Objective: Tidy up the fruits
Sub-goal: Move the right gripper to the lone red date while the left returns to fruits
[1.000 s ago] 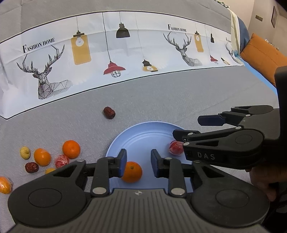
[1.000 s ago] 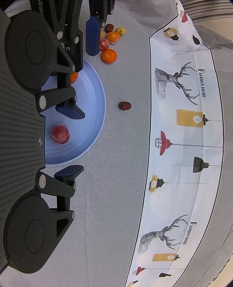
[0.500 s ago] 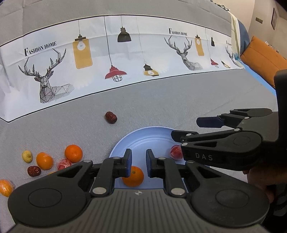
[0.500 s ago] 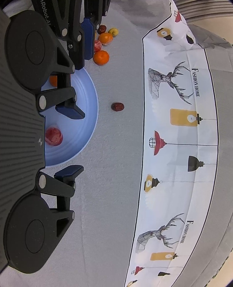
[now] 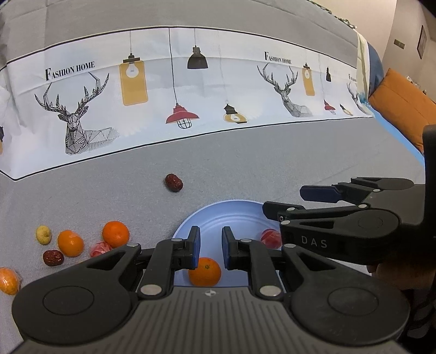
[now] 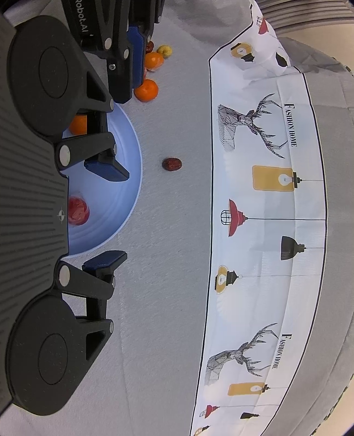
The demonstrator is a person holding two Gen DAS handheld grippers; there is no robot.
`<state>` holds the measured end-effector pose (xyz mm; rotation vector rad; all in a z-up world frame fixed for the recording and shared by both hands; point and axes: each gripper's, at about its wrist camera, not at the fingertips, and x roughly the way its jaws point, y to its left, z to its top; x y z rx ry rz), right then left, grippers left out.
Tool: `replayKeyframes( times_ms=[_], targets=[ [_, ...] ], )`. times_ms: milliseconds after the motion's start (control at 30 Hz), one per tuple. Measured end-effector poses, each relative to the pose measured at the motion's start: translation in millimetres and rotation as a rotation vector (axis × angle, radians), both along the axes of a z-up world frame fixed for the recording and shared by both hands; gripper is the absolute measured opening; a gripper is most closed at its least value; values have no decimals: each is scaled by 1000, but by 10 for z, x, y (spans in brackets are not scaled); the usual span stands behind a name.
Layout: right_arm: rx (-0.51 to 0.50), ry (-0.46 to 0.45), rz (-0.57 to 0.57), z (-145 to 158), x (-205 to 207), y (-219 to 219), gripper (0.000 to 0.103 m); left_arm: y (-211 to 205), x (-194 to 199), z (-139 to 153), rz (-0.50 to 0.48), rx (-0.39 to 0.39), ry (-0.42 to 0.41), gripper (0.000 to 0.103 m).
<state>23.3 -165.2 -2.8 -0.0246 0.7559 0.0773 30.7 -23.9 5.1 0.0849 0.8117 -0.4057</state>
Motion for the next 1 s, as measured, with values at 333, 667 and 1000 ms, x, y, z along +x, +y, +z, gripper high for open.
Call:
replayKeyframes(
  times_ms=[333,667,1000],
  targets=[
    [27,-20,9,25,6,-13,41,5,-22,19,8,-3,-19,17],
    [54,-35,28,56,23,17,28,14,-20,44,24,-6,-31,8],
    [72,-49,45,63,39,70,23,140,26,102,72,-43,-28,8]
  ],
)
